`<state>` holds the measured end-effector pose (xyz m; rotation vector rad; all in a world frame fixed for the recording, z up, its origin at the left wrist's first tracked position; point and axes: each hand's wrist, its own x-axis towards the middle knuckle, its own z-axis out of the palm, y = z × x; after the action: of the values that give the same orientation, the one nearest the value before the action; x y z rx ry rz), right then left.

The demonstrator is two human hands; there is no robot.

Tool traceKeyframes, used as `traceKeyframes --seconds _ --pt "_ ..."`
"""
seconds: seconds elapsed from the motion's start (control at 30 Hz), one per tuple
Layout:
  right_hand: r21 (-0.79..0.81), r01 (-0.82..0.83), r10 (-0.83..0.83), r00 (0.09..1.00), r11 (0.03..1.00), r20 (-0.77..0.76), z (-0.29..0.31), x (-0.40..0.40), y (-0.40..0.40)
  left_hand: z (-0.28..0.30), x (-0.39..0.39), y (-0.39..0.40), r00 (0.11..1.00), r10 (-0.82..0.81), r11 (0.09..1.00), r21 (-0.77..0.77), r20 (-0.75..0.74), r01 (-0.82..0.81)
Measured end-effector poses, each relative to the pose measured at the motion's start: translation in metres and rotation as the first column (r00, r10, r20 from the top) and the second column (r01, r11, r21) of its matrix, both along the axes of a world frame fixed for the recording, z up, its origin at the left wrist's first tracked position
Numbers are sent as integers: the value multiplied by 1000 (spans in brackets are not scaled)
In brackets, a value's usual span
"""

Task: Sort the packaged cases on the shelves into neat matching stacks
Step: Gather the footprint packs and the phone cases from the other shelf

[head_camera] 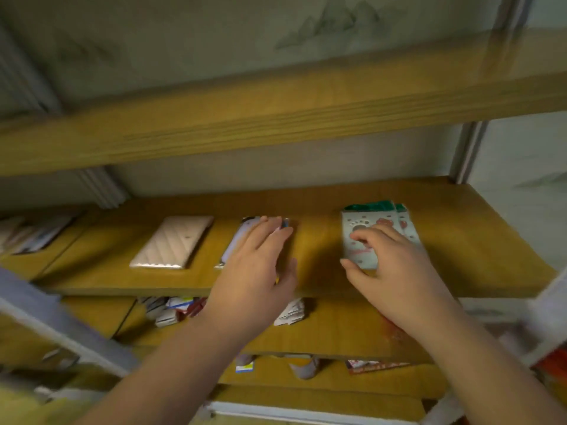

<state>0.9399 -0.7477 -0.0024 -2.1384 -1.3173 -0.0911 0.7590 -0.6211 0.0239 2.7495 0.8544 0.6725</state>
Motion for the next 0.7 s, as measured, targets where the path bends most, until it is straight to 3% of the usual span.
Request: traceKeyframes --seconds 0.2,0.4,0.7 --pt "-24 -123 123 992 992 14 15 -56 48 6 -75 30 989 126 990 -46 -70 -130" --pt "-49 -228 230 972 972 53 26 -129 95 10 -161 61 971 235 972 15 -55 -234" --pt "2 -323 322 945 946 61 41 -295 173 14 -357 108 925 379 926 -17 19 -378"
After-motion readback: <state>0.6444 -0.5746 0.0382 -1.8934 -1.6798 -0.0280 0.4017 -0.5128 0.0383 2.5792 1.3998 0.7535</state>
